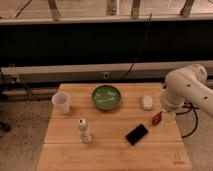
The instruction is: Knock the bottle over
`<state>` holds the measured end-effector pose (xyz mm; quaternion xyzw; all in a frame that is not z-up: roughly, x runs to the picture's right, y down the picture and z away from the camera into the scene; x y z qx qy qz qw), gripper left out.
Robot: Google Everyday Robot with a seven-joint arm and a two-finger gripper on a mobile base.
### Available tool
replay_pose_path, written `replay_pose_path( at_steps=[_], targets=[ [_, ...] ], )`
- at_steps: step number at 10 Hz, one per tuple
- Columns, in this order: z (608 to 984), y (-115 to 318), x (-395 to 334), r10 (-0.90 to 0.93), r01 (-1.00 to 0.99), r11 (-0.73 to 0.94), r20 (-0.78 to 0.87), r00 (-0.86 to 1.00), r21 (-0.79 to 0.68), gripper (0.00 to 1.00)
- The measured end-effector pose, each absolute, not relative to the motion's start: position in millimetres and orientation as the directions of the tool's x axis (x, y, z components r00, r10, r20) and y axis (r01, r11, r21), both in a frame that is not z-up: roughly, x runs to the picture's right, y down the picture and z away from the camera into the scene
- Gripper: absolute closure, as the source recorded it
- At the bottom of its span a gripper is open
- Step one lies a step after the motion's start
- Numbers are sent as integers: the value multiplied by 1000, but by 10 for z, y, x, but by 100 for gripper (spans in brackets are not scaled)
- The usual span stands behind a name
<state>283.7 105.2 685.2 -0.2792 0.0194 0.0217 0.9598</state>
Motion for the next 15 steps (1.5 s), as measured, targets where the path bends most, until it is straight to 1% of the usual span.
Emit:
replay_pose_path(
  at_steps=[5,9,15],
  targets=[
    [6850,1069,2785,9,-32,847,-46,999,-531,20],
    [6899,1142,2218,-107,87,853,-9,994,-515,20],
    [6905,1228,1673,-222,208,842,33,975,-497,20]
  ],
)
